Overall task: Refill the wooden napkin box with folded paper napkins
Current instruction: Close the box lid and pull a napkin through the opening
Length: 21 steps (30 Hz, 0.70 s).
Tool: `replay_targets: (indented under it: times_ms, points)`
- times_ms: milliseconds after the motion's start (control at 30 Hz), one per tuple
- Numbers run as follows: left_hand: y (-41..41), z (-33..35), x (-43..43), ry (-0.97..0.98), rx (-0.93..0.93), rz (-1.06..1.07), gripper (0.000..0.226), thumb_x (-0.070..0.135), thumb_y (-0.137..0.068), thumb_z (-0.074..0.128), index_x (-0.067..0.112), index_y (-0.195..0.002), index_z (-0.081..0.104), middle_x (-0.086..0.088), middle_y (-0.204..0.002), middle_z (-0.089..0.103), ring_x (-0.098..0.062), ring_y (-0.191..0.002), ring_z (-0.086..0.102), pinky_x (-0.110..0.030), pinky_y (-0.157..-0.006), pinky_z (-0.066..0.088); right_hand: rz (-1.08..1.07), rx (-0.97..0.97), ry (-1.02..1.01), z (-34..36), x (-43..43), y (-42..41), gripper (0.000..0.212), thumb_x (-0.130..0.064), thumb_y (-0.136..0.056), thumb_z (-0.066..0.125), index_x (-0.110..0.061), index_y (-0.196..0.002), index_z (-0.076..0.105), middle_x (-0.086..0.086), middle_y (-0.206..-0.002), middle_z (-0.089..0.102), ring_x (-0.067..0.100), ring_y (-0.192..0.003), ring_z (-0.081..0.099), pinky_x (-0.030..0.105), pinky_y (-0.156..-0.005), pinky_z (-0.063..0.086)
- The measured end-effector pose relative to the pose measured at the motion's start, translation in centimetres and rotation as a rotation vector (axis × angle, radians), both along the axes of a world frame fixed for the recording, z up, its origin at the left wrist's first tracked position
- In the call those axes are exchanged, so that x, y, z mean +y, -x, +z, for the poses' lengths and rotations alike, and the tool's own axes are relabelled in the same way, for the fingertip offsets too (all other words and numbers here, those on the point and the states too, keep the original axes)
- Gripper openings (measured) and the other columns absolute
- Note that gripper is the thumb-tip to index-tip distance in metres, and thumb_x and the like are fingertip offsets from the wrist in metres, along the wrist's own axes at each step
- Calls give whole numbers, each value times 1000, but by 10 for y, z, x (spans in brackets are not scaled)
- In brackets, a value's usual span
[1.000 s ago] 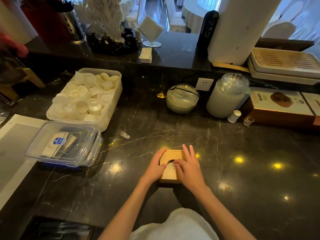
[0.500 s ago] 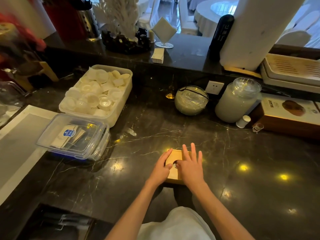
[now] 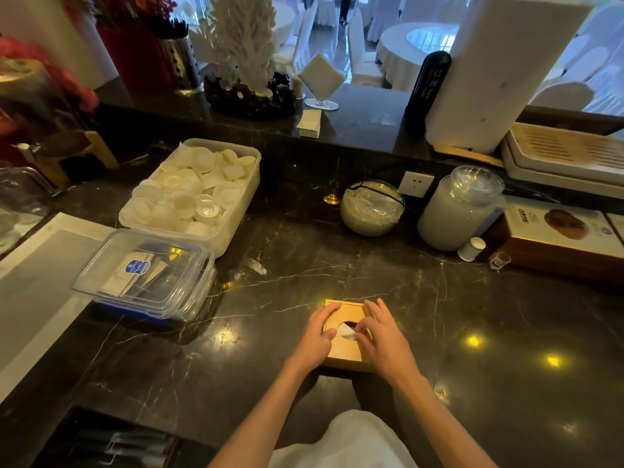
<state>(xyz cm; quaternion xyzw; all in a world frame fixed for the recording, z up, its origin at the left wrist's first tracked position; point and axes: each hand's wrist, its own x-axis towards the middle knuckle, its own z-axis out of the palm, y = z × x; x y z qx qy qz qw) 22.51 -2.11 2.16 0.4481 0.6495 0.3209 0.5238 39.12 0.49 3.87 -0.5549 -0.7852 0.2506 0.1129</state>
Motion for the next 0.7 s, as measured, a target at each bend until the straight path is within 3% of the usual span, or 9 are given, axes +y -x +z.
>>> replay_targets:
  times_ms: [67,133,200,267,333,400,467,533,700]
  points:
    - [0,0,2,-3,8,-24,49,4,-99,46,36,-137,45,3,-155,28,-18,-144,27,-36,-115,29,-4,75,-11,-4,-7,-10,4,-28,-92,64,-29,-94,66,-7,-155,36,14,-147,24,29,-114,27]
    - [-1,3,4,5,28,-45,45,2,-98,45,33,-131,48,3,-152,30,-17,-141,31,-25,-107,33,-26,124,-12,-8,-12,-15,5,-29,-92,63,-31,-95,67,-9,-154,37,11,-141,36,20,-104,33]
    - [-2,7,8,25,57,-67,42,-2,-97,43,30,-124,51,2,-150,31,-17,-139,33,-12,-95,33,-47,145,-17,-12,-15,-17,6,-30,-92,63,-33,-96,67,-9,-154,38,10,-138,39,16,-100,32]
    - [-3,12,11,46,75,-94,40,-6,-95,43,26,-116,55,1,-152,26,-21,-142,30,-10,-87,34,-46,156,-47,-15,-17,-18,8,-27,-91,65,-33,-96,67,-7,-153,40,11,-136,42,18,-100,34]
    - [-6,17,13,71,102,-113,39,-7,-92,46,25,-109,59,0,-158,15,-26,-148,19,-15,-94,40,-58,178,-68,-16,-18,-17,9,-23,-90,66,-31,-95,67,-4,-152,42,8,-133,42,20,-99,37]
    - [-10,17,13,69,160,-117,30,2,-94,51,28,-105,61,2,-161,8,-27,-150,12,-36,-115,31,-87,203,-59,-18,-20,-15,9,-22,-90,66,-30,-94,66,-4,-152,41,1,-129,37,21,-98,38]
    - [-14,17,12,49,224,-122,19,13,-96,54,30,-102,60,1,-161,8,-27,-150,15,-45,-120,26,-109,211,-28,-20,-22,-13,7,-27,-91,64,-34,-93,64,-6,-154,38,1,-131,36,25,-101,40]
    - [-17,17,9,27,262,-117,15,17,-97,54,30,-103,59,0,-162,7,-27,-150,16,-45,-120,27,-123,181,14,-18,-20,-10,1,-38,-91,61,-37,-92,62,-8,-155,35,7,-139,33,34,-108,37]
    - [-20,14,7,-3,294,-43,14,19,-99,52,28,-99,62,3,-164,8,-23,-149,19,-43,-118,29,-138,103,35,-8,-8,0,21,-42,-95,55,-27,-95,71,-3,-157,33,15,-148,16,38,-116,22]
